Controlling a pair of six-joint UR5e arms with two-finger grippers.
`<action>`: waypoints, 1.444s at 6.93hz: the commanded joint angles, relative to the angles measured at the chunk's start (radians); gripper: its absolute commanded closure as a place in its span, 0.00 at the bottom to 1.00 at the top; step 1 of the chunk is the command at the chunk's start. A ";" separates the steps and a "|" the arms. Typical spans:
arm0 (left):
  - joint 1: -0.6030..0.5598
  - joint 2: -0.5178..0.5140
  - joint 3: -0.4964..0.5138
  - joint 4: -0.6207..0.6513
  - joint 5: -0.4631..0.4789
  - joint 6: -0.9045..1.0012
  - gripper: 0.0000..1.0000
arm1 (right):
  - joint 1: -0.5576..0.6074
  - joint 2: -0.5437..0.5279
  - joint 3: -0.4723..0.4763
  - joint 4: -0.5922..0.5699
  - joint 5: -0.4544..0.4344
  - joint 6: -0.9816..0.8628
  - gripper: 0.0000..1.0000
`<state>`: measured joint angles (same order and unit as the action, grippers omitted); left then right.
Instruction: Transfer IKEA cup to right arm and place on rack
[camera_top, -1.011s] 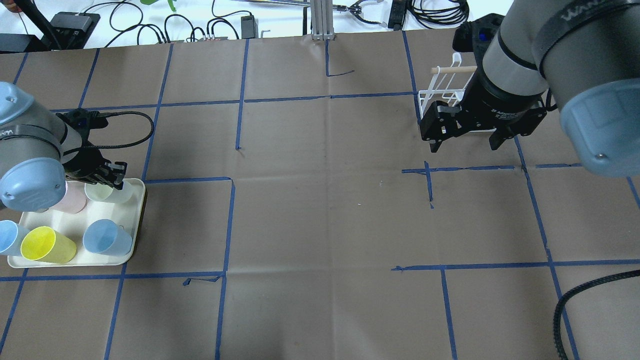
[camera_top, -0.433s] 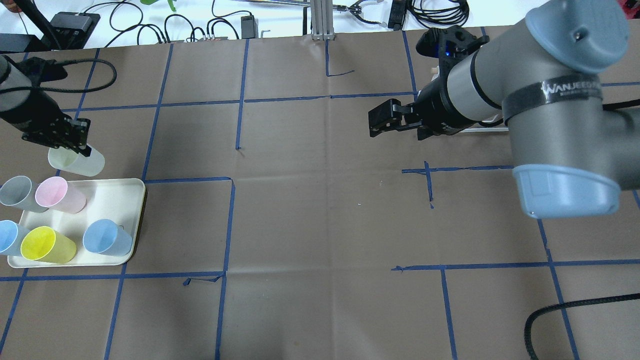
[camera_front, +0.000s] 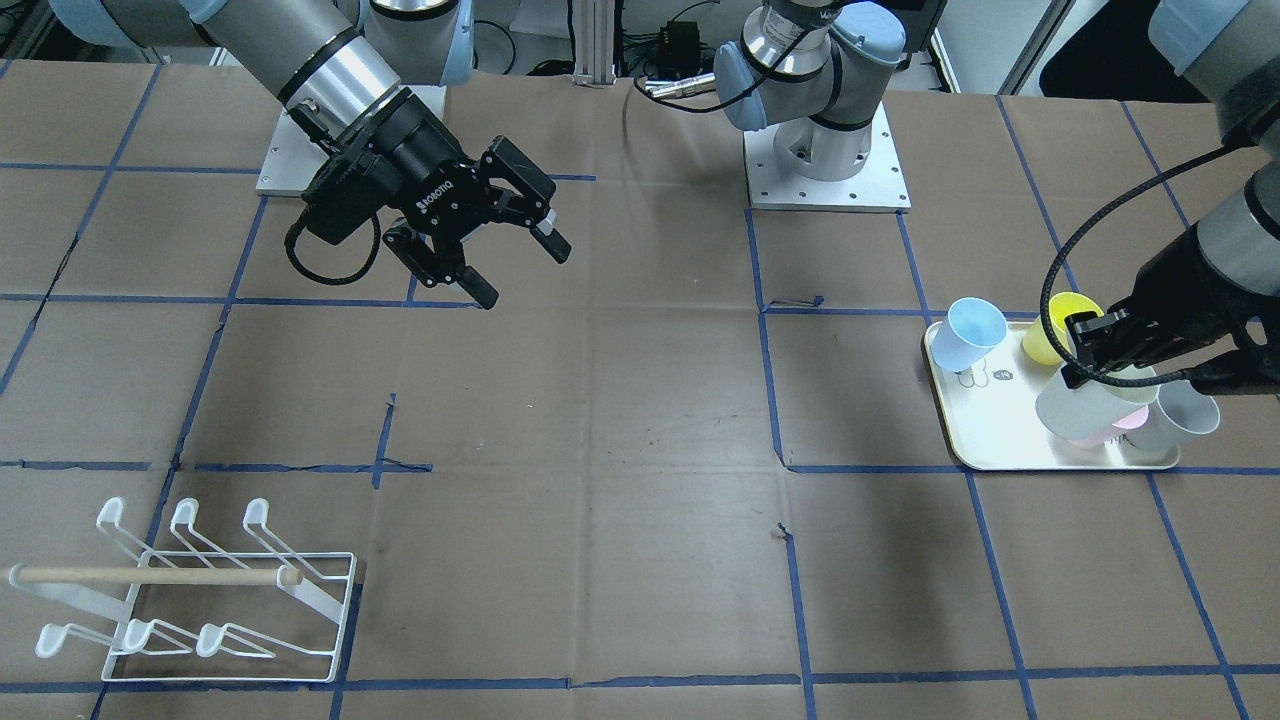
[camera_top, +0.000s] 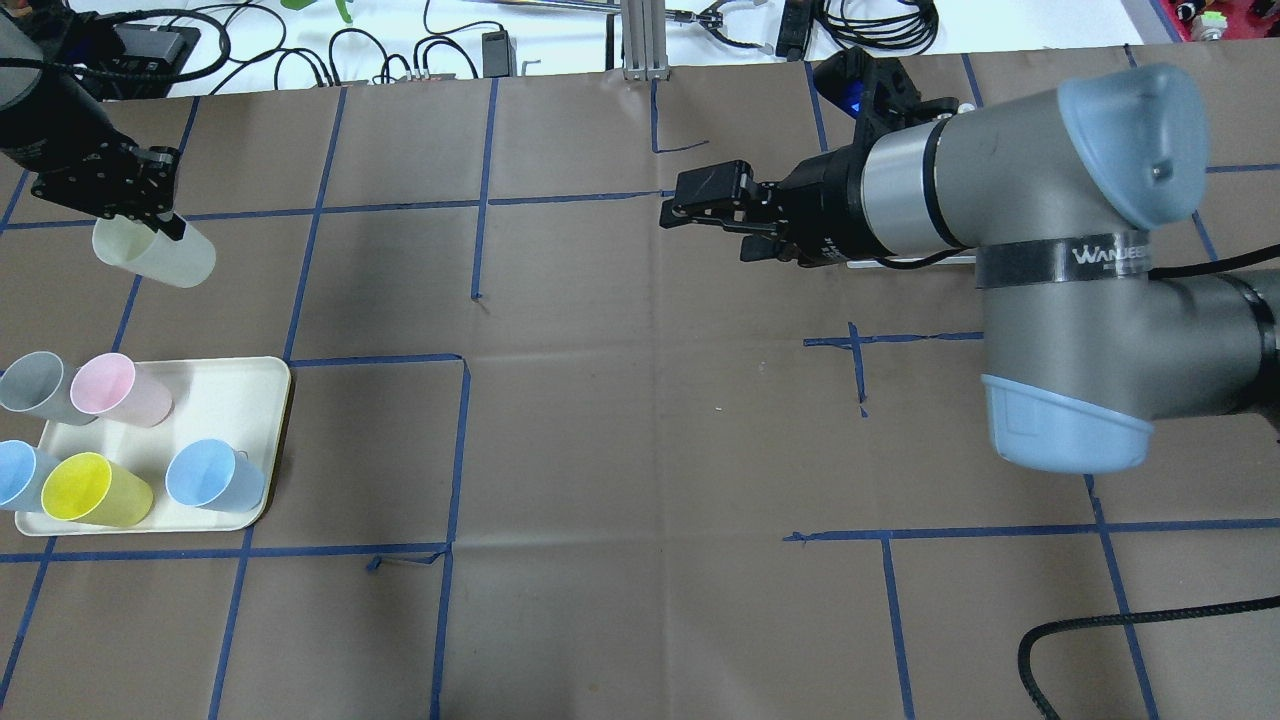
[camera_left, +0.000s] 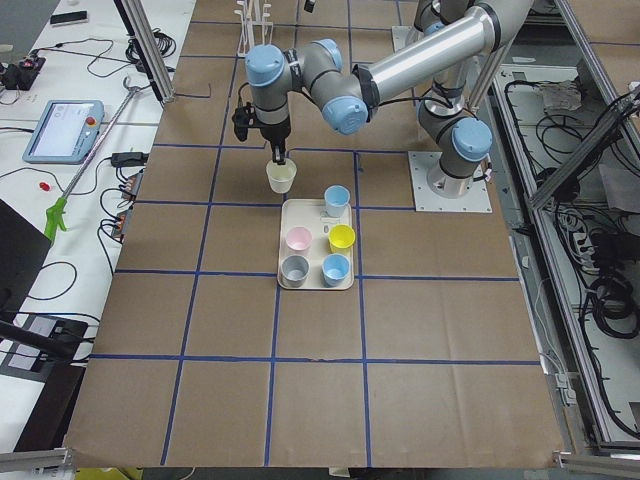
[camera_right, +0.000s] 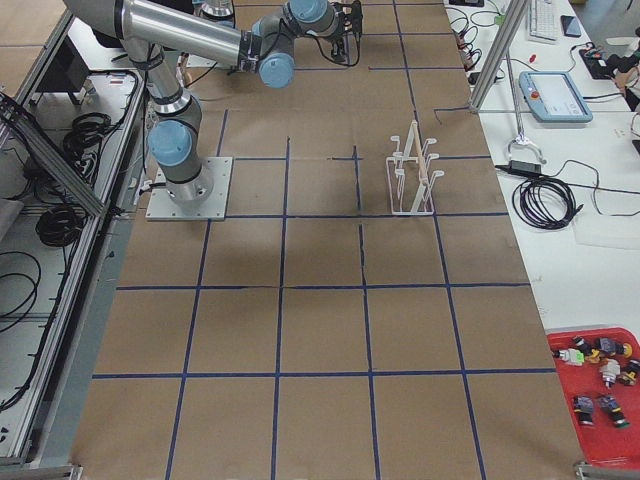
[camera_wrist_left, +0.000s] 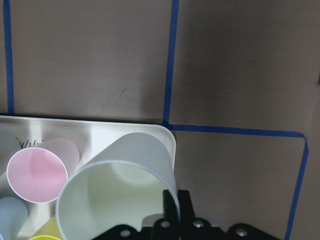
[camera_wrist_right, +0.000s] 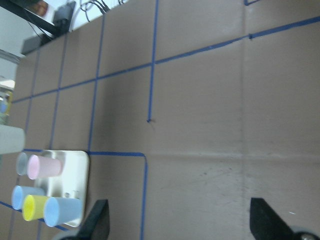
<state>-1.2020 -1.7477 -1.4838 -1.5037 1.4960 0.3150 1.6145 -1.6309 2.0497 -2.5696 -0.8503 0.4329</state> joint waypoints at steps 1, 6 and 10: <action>-0.019 0.008 -0.007 0.063 -0.135 0.007 1.00 | -0.004 0.093 0.027 -0.330 0.040 0.390 0.02; -0.102 0.017 -0.168 0.493 -0.633 0.114 1.00 | -0.024 0.306 0.140 -0.966 0.019 0.929 0.00; -0.133 -0.041 -0.505 1.247 -0.943 0.151 1.00 | -0.053 0.240 0.210 -0.946 -0.084 0.931 0.00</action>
<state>-1.3316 -1.7601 -1.9060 -0.4674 0.6444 0.4632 1.5620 -1.3822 2.2355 -3.5200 -0.9219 1.3630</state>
